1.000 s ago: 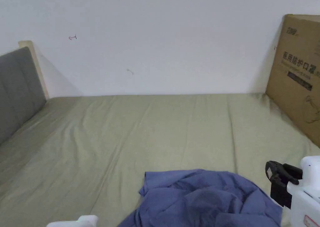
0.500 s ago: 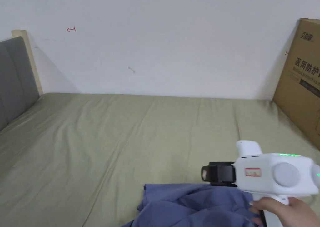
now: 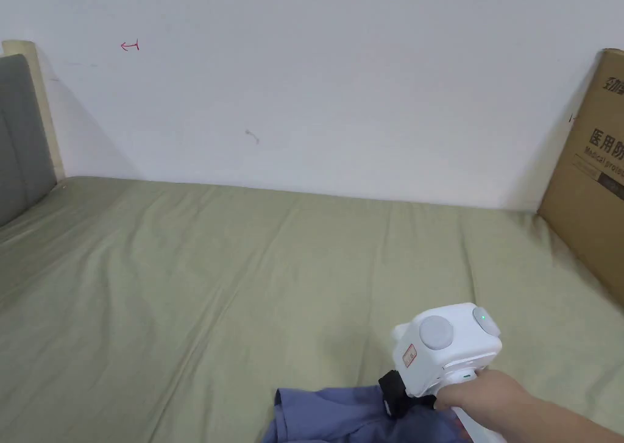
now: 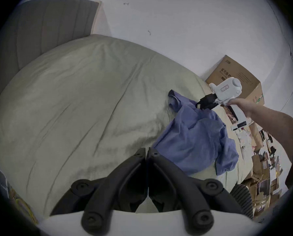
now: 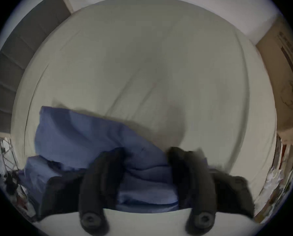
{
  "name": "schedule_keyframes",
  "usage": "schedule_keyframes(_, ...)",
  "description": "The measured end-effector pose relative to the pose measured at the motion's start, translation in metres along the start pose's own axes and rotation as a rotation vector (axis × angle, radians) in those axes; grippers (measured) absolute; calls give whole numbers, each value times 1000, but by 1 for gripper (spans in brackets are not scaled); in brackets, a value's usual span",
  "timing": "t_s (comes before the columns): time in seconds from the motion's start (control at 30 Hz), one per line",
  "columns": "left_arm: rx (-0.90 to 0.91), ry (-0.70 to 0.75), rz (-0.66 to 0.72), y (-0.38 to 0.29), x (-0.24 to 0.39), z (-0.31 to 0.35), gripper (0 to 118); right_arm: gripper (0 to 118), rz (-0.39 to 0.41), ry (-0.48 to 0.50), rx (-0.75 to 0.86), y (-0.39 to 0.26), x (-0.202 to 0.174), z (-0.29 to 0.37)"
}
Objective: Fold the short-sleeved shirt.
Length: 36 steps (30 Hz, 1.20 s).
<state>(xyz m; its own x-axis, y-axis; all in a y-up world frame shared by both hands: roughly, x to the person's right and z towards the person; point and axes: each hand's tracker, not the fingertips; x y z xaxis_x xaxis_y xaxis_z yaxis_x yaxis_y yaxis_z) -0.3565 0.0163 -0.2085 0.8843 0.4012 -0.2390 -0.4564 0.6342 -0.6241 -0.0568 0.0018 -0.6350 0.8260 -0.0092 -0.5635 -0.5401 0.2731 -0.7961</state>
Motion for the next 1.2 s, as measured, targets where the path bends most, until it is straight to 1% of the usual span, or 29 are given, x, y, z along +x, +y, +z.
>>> schedule_keyframes(0.03, 8, 5, -3, 0, 1, 1, 0, 8, -5, 40, 26, -2, -1, 9)
schedule_keyframes(0.07, 17, 3, -6, 4, 3, 3, 0, 8, -15, 61, 56, -5, 0, 19)
schedule_keyframes(0.1, 28, 3, -16, 6, 6, 5, 0, 8, -35, 59, 100, -10, 0, 35)
schedule_keyframes(0.17, 49, 8, -29, 9, 13, 13, 0, 8, -47, 80, 203, -25, 6, 69)
schedule_keyframes(0.2, 76, 5, -33, 13, 14, 16, 0, 8, -49, 75, 257, -36, 10, 90)
schedule_keyframes(0.33, 183, 6, -59, 32, 29, 39, 0, 8, -130, 50, 460, -89, 37, 176)
schedule_keyframes(0.4, 228, 3, -74, 44, 36, 51, 0, 8, -162, 71, 532, -120, 49, 217)
schedule_keyframes(0.5, 279, -22, -100, 71, 52, 68, 0, 8, -225, 76, 608, -162, 65, 270)
schedule_keyframes(0.6, 330, -37, -192, 101, 78, 85, 0, 8, -231, 90, 662, -194, 70, 316)
schedule_keyframes(0.7, 383, -36, -263, 138, 105, 102, 0, 8, -224, 60, 735, -213, 60, 356)
schedule_keyframes(0.8, 431, -20, -317, 182, 133, 117, 0, 8, -215, 42, 796, -215, 58, 393)
schedule_keyframes(0.87, 466, -10, -327, 204, 146, 125, 0, 8, -219, 44, 824, -210, 57, 411)
schedule_keyframes(0.93, 495, -2, -342, 229, 161, 132, 0, 8, -232, 36, 855, -199, 61, 430)
schedule_keyframes(1.07, 532, 21, -392, 278, 187, 139, 0, 8, -229, -16, 909, -166, 64, 462)
schedule_keyframes(1.2, 539, 54, -409, 322, 202, 129, 0, 8, -278, -40, 966, -125, 73, 487)
